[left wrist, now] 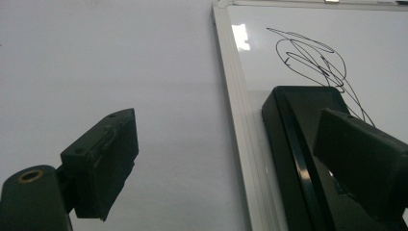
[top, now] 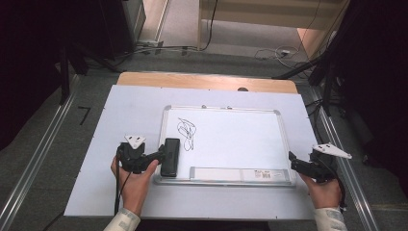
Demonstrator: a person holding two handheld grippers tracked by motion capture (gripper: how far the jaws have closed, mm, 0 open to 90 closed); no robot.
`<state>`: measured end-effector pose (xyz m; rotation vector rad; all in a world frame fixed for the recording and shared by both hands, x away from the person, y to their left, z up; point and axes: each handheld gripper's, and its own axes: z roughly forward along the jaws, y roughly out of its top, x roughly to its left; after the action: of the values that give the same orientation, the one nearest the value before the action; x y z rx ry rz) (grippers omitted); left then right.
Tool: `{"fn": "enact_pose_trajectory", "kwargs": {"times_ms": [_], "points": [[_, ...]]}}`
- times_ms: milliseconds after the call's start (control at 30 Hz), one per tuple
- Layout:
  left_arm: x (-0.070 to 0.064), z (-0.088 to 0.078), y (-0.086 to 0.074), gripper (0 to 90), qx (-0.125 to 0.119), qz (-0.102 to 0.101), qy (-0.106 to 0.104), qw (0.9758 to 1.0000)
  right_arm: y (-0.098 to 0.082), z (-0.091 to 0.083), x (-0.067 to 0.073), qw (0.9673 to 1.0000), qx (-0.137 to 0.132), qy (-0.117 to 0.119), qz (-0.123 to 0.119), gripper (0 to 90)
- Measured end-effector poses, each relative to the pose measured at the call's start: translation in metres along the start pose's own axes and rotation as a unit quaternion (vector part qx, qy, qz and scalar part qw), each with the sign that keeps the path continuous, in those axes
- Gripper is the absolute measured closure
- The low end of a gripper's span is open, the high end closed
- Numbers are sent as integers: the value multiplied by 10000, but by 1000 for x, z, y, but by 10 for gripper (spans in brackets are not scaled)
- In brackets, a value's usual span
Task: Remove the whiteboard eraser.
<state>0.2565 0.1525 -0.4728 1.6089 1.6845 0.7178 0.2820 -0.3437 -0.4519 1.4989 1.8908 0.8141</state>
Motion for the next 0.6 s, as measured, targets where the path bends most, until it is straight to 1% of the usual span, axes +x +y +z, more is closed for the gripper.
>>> {"fn": "enact_pose_trajectory", "kwargs": {"times_ms": [167,200,233,333,367,433,567,600], "points": [[-4,3,1,92,20,-68,-49,10000,0,0,0,10000,2,-4,-3,136],[-8,4,1,92,33,-57,-75,10000,0,0,0,10000,1,-6,-3,136],[-8,4,1,92,33,-57,-75,10000,0,0,0,10000,-1,-1,-5,135],[-15,6,1,93,66,11,-97,9999,0,0,0,10000,-5,5,-9,136],[-17,8,1,93,112,36,-137,9998,0,0,0,10000,-4,5,-9,136],[-18,9,0,93,101,26,-125,9999,0,0,0,10000,1,0,-2,136],[-21,12,2,94,122,-9,-201,9997,0,0,-1,10000,2,12,8,136],[-23,13,2,102,146,9,-222,9996,0,0,-1,10000,-1,4,4,136]]}}
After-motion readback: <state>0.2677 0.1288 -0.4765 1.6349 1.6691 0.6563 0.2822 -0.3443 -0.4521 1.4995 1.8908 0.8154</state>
